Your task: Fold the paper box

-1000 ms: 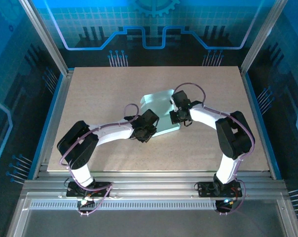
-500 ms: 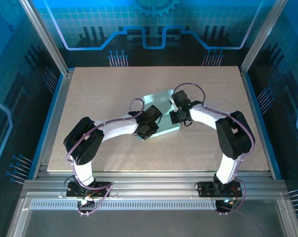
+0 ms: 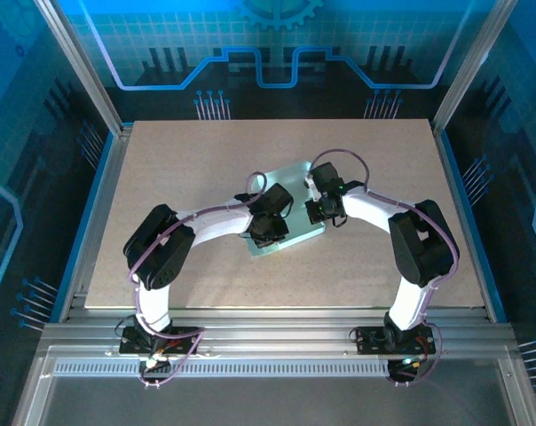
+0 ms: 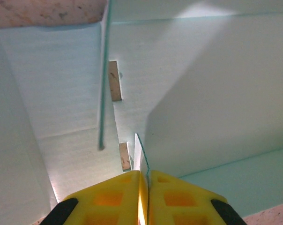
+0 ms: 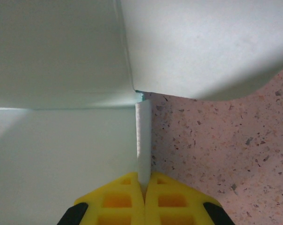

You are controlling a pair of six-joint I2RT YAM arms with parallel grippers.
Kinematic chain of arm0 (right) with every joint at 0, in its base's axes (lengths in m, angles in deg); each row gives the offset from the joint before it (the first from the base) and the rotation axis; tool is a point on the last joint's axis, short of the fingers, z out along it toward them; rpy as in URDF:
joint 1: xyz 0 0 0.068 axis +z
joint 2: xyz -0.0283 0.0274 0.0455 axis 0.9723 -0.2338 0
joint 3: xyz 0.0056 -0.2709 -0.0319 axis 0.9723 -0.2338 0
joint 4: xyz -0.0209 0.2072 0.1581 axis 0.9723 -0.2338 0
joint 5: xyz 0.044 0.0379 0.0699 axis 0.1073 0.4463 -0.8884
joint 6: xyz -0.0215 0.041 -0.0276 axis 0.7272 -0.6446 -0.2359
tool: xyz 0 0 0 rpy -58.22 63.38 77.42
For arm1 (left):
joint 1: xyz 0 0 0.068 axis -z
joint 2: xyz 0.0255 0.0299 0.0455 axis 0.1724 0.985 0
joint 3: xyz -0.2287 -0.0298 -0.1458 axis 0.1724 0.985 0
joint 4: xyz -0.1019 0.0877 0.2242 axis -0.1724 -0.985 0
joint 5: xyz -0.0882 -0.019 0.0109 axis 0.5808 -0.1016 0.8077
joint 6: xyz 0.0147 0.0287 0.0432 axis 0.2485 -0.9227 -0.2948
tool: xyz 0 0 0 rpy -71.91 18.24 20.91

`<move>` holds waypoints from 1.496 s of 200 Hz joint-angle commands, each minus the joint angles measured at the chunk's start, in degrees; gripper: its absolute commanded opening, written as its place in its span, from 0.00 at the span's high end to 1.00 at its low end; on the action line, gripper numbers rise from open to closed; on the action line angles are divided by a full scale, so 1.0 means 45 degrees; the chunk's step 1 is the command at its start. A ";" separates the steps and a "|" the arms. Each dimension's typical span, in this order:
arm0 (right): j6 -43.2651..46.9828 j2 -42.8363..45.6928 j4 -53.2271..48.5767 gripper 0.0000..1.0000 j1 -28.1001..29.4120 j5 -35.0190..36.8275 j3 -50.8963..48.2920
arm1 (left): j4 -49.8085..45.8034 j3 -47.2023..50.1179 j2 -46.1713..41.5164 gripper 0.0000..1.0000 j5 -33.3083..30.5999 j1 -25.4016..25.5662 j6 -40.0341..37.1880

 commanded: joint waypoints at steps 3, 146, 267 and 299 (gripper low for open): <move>0.0126 0.0227 -0.0589 1.00 0.0013 -0.0404 -0.0140 | -0.0841 -0.0832 0.0479 0.88 0.0879 -0.0090 -0.1600; -0.0162 0.0017 -0.0519 1.00 -0.0023 -0.0454 0.0067 | -0.2037 -0.2503 0.1216 0.79 0.2321 -0.0176 -0.5842; -0.1744 0.0803 0.0157 1.00 -0.1438 -0.2288 -0.0467 | 0.1084 -0.0070 -0.3713 0.04 -0.0013 -0.0380 -0.5974; -0.2124 0.1174 0.0802 1.00 -0.1776 -0.3164 -0.0835 | 0.2485 0.1943 -0.6377 0.01 -0.1985 -0.0706 -0.5979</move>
